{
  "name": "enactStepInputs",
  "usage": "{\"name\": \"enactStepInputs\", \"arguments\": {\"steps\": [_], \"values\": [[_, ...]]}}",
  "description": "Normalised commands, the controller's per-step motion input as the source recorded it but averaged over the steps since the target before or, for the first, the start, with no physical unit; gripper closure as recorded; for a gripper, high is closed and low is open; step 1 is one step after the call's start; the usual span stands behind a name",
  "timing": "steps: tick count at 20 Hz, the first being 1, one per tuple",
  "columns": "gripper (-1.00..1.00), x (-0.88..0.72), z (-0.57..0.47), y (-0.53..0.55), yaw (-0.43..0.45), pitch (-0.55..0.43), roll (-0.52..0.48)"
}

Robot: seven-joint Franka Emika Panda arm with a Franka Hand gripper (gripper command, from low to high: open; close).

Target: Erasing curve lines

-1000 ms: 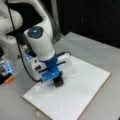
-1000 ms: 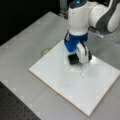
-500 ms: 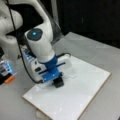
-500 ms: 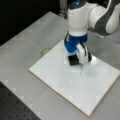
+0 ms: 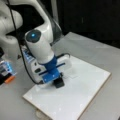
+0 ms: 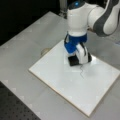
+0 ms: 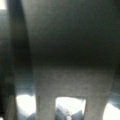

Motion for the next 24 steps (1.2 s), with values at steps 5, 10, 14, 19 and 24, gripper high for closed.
{"name": "enactStepInputs", "arguments": {"steps": [5, 10, 14, 19, 24], "values": [[1.00, -0.14, -0.25, 0.12, -0.064, -0.184, 0.044], [1.00, -0.10, -0.28, 0.17, -0.065, -0.173, 0.030], [1.00, -0.08, -0.32, 0.22, -0.087, -0.171, 0.027], [1.00, -0.14, -0.33, 0.22, -0.123, -0.158, 0.046], [1.00, -0.15, -0.35, 0.27, -0.157, -0.149, 0.057]]}}
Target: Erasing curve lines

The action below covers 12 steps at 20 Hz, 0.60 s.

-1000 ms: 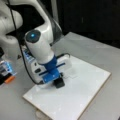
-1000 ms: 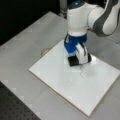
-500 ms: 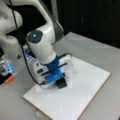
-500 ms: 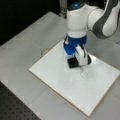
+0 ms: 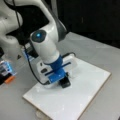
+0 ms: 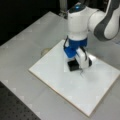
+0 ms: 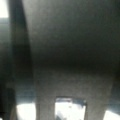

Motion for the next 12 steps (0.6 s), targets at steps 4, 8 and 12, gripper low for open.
{"name": "enactStepInputs", "arguments": {"steps": [4, 8, 12], "values": [[1.00, -0.13, -0.38, 0.29, -0.162, -0.147, 0.055], [1.00, -0.07, -0.42, 0.32, -0.168, -0.145, 0.064], [1.00, 0.00, -0.46, 0.35, -0.162, -0.132, 0.078]]}}
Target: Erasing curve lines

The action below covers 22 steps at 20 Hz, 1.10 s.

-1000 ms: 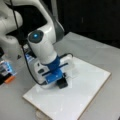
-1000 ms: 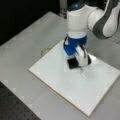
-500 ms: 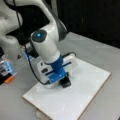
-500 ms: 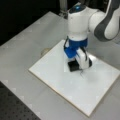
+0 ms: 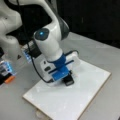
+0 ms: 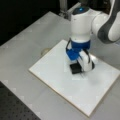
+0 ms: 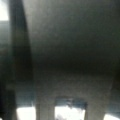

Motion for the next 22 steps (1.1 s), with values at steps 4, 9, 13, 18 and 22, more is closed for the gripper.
{"name": "enactStepInputs", "arguments": {"steps": [4, 9, 13, 18, 22], "values": [[1.00, 0.06, -0.49, 0.37, -0.171, -0.123, 0.085], [1.00, 0.10, -0.52, 0.34, -0.209, -0.116, 0.070], [1.00, 0.16, -0.56, 0.29, -0.231, -0.110, 0.062], [1.00, 0.25, -0.60, 0.30, -0.232, -0.101, 0.072], [1.00, 0.31, -0.64, 0.40, -0.254, -0.094, 0.074]]}}
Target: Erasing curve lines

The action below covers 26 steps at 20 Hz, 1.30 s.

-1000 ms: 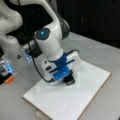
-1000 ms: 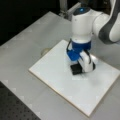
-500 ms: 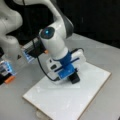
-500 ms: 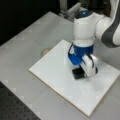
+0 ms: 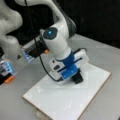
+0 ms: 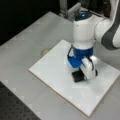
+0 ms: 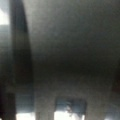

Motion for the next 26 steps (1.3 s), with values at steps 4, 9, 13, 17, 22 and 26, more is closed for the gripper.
{"name": "enactStepInputs", "arguments": {"steps": [4, 9, 13, 17, 22, 26], "values": [[1.00, 0.34, -0.66, 0.52, -0.276, -0.086, 0.062], [1.00, 0.28, -0.63, 0.51, -0.262, -0.059, 0.033], [1.00, 0.07, -0.45, 0.27, -0.196, 0.030, -0.052], [1.00, -0.22, -0.11, -0.06, -0.062, 0.142, -0.185], [1.00, -0.45, 0.28, -0.40, 0.104, 0.208, -0.294], [1.00, -0.13, 0.40, -0.25, 0.184, 0.208, -0.231]]}}
